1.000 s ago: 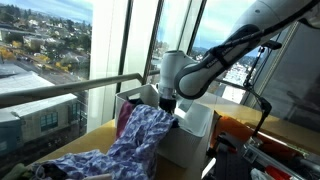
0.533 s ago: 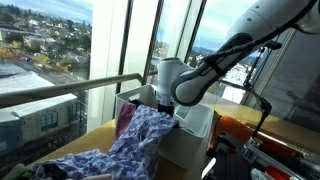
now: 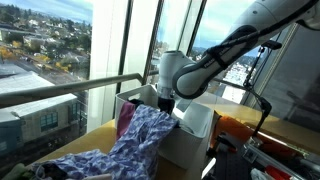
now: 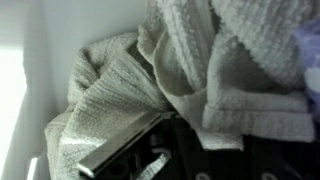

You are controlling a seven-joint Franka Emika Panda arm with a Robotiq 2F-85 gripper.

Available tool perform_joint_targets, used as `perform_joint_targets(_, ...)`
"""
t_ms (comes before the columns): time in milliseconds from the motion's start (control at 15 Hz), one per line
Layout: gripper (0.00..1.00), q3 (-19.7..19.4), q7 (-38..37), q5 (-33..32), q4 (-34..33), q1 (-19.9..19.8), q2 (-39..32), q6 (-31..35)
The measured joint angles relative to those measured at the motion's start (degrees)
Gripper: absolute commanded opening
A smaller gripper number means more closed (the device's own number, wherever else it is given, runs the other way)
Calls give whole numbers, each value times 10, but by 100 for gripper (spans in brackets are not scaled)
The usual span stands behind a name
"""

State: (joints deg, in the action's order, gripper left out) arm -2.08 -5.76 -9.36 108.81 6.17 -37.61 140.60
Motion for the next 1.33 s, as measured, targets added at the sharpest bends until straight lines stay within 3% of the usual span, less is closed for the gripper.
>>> perform_joint_targets(867,4,7,0,-1,19,1,188,-39)
perform_joint_targets(1333,4,68,-16,-3,20,39,335,-93)
